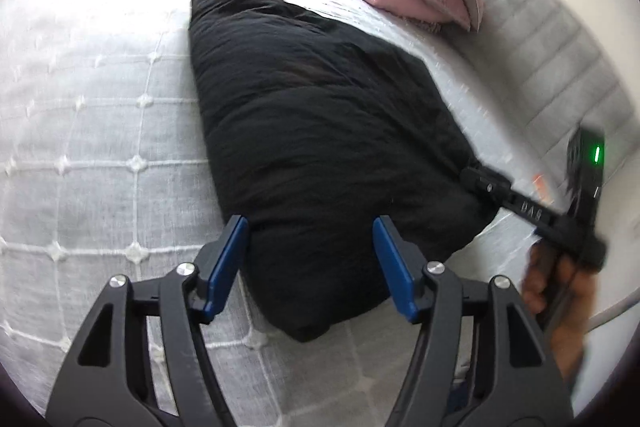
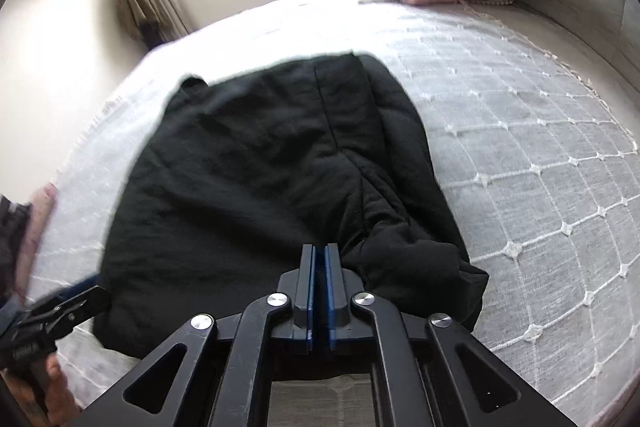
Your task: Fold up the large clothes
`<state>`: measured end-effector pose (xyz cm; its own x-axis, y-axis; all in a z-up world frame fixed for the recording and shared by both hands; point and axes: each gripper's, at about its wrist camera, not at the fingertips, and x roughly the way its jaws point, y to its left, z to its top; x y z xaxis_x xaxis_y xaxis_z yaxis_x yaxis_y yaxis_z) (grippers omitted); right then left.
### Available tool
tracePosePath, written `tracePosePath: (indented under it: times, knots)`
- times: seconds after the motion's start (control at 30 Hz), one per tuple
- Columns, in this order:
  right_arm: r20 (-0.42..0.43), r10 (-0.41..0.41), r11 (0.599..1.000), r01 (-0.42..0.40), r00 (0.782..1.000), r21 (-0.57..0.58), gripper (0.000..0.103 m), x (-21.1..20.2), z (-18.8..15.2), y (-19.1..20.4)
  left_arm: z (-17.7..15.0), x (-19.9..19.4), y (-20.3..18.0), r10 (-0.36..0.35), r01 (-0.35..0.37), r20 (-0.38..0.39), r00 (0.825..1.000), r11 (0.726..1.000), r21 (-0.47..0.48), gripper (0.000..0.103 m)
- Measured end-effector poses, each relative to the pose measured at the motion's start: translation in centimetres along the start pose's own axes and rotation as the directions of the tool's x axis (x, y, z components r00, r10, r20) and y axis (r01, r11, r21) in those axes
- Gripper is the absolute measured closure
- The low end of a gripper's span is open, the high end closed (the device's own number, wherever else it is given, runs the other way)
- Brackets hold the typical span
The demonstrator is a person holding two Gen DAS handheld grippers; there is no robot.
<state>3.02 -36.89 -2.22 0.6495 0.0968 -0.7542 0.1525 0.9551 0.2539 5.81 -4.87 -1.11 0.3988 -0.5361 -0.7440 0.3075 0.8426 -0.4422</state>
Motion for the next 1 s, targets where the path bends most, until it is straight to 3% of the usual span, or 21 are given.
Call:
tracePosePath:
  times: [0.07, 0.13, 0.2, 0.3, 0.4, 0.53, 0.6, 0.83, 1.0]
  knots:
    - [0.053, 0.035, 0.999, -0.036, 0.998, 0.027, 0.084, -1.4, 0.1, -0.7, 0.3, -0.6, 1.1, 0.002, -0.001, 0.012, 1.0, 0.999, -0.042, 0.037]
    - [0.099, 0.051, 0.997, -0.056, 0.994, 0.055, 0.057, -2.4, 0.2, -1.6, 0.7, -1.0, 2.5, 0.008, -0.006, 0.022, 1.0, 0.996, -0.088, 0.037]
    - [0.122, 0.063, 0.994, -0.073, 0.991, 0.083, 0.042, -2.9, 0.2, -2.1, 0.6, -0.9, 3.4, -0.009, 0.01, 0.011, 1.0, 0.991, -0.133, 0.036]
    - [0.158, -0.011, 0.991, -0.011, 0.987, 0.135, 0.024, -3.9, 0.3, -3.2, 0.3, 0.5, 3.6, -0.034, 0.028, -0.036, 0.999, 0.986, -0.162, 0.036]
    - [0.148, -0.064, 0.979, 0.033, 0.987, 0.203, 0.021, -4.0, 0.4, -5.0, 0.0, 1.1, 3.3, -0.067, 0.06, -0.033, 0.997, 0.982, -0.178, 0.03]
    - [-0.024, 0.011, 0.958, -0.003, 1.0, 0.288, 0.02, -0.9, -0.3, -7.2, -0.2, 1.9, 3.7, -0.12, 0.107, -0.043, 0.992, 0.968, -0.226, 0.025]
    - [-0.056, 0.049, 0.943, -0.028, 0.997, 0.331, 0.017, -0.3, -1.1, -8.1, -0.4, 2.2, 3.8, -0.151, 0.132, -0.06, 0.987, 0.961, -0.242, 0.024]
    - [-0.072, 0.255, 0.811, -0.173, 0.964, 0.559, 0.012, 2.1, -2.9, -11.4, -1.0, 2.4, 3.8, -0.182, 0.159, -0.065, 0.981, 0.952, -0.263, 0.022]
    - [-0.064, 0.287, 0.786, -0.197, 0.956, 0.587, 0.012, 2.4, -3.4, -10.8, -1.9, 3.3, 3.7, -0.225, 0.189, -0.088, 0.97, 0.934, -0.303, 0.021]
